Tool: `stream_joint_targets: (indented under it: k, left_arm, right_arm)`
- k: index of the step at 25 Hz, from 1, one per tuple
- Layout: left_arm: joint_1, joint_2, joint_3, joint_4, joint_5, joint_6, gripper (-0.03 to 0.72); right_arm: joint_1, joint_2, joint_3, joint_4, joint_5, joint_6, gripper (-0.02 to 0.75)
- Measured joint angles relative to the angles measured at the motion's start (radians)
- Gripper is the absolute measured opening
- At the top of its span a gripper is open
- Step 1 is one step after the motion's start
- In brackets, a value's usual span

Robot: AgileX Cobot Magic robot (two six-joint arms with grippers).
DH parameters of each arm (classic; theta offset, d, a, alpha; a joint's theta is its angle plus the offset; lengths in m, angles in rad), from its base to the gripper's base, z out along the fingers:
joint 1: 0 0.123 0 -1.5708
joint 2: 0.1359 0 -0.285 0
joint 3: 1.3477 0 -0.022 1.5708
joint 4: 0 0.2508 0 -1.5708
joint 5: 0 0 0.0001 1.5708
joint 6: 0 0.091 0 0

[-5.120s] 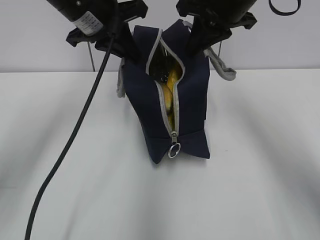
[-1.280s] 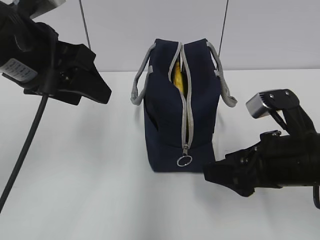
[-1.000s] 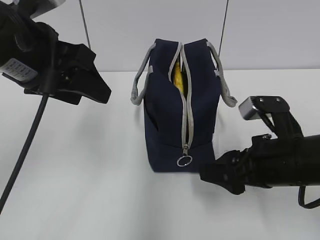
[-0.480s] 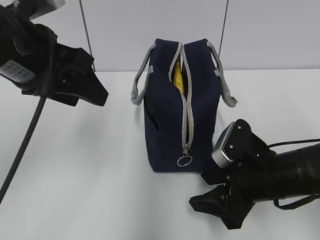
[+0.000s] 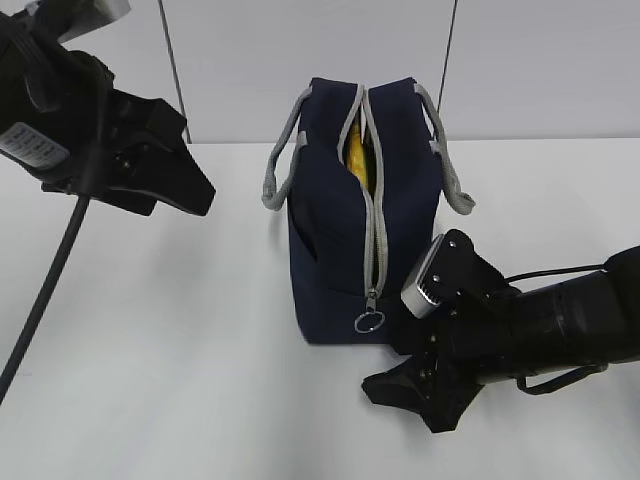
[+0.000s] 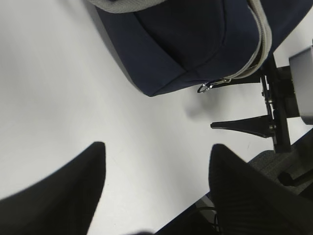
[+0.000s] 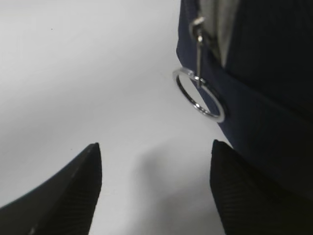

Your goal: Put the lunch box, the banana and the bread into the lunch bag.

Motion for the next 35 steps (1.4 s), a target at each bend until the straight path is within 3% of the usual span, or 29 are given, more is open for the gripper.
stream_joint_targets:
  k: [35]
  left_arm:
    - [0.0, 0.0, 0.0, 0.011, 0.031, 0.001, 0.442]
  right_arm:
    - [0.0, 0.016, -0.058, 0.0, 0.046, -0.029, 0.524]
